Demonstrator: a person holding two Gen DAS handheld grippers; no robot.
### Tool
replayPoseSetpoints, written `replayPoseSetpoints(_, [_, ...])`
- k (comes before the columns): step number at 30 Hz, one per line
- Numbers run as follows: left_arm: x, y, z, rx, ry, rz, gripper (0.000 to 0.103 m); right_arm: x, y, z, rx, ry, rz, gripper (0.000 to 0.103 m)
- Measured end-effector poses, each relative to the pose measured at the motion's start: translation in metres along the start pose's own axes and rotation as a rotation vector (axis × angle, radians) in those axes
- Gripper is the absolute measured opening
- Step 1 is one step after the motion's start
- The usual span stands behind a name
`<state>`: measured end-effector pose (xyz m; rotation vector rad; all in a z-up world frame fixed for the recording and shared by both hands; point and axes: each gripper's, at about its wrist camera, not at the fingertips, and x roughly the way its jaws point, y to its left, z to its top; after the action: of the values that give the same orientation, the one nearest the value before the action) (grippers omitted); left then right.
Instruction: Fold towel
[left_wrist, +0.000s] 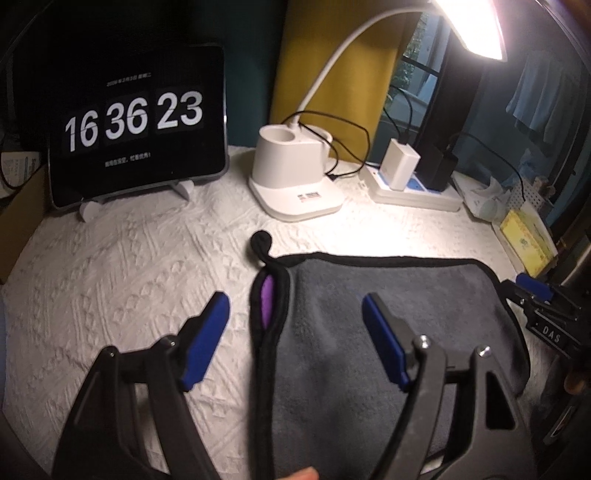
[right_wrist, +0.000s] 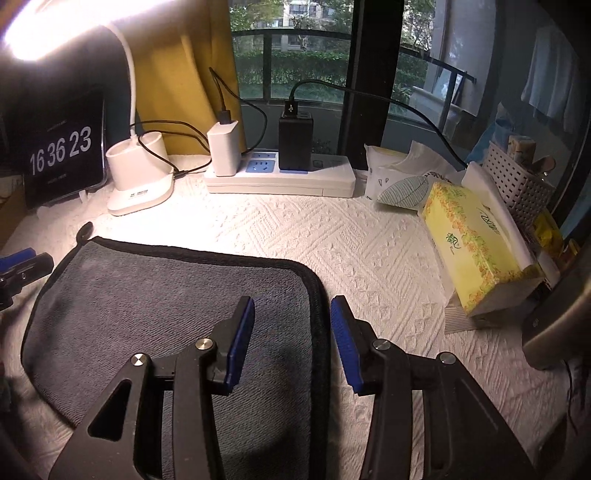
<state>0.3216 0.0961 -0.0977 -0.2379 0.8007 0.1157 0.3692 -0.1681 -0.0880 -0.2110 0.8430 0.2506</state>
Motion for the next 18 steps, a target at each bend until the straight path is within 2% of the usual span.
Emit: replayPoseSetpoints(18, [-0.051,-0.008,-0.020,0.032,-0.072,-0.020,0.076,-0.048,0.020,-0.017,-0.019,-0.045,0.010,0.045])
